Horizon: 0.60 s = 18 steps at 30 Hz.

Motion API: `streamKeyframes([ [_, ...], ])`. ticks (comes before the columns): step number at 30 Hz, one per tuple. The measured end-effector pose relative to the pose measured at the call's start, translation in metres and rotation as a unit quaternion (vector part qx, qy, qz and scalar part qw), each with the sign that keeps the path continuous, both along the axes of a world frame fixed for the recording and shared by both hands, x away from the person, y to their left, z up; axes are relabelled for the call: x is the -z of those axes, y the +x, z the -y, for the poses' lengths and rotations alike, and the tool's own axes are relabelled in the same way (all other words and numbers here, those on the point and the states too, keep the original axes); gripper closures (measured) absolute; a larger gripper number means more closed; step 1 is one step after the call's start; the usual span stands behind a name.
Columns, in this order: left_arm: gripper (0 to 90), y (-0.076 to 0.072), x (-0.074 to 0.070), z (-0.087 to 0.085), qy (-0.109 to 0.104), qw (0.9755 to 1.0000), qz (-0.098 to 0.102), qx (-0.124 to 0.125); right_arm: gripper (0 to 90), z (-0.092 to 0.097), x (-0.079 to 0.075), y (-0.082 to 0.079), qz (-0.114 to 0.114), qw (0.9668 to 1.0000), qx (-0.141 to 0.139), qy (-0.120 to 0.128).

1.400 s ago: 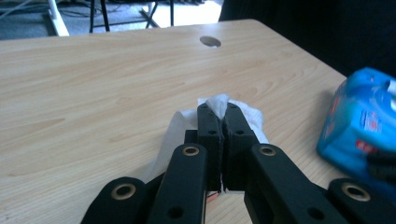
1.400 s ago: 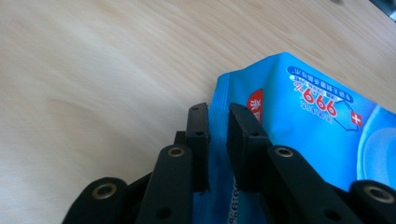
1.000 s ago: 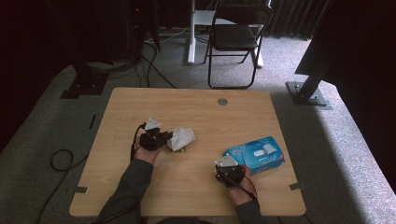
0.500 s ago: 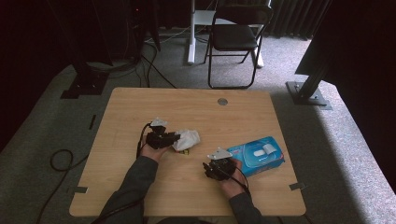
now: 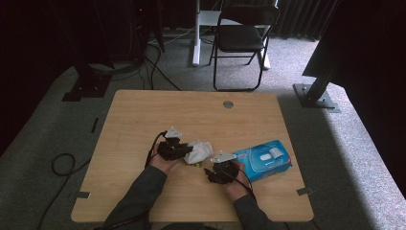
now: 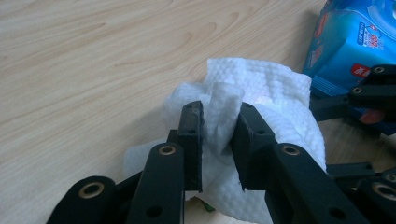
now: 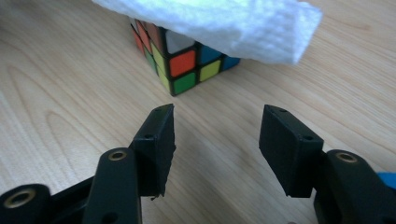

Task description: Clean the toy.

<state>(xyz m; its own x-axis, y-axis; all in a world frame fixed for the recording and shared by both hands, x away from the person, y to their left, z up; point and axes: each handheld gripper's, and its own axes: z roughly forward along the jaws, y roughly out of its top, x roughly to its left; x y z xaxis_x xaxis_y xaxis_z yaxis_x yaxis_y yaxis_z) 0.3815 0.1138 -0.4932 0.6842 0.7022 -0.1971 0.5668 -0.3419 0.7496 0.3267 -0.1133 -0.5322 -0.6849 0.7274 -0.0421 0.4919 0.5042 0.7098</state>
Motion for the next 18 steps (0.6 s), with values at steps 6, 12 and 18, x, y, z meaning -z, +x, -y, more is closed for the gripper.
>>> streamKeyframes([
  [6,75.8,-0.01,0.002,0.0,-0.012,0.9999,-0.006,-0.004,38.4,-0.008,0.001,0.003,0.012,0.9996,-0.021,0.01],
  [12,74.6,-0.011,0.002,0.001,-0.01,0.9999,-0.003,0.002,28.4,-0.019,0.006,0.005,0.018,0.9991,-0.036,0.009],
  [18,73.6,-0.007,0.002,0.0,-0.009,0.9999,0.0,0.011,18.6,-0.02,0.006,0.012,0.02,0.9992,-0.016,0.031],
])
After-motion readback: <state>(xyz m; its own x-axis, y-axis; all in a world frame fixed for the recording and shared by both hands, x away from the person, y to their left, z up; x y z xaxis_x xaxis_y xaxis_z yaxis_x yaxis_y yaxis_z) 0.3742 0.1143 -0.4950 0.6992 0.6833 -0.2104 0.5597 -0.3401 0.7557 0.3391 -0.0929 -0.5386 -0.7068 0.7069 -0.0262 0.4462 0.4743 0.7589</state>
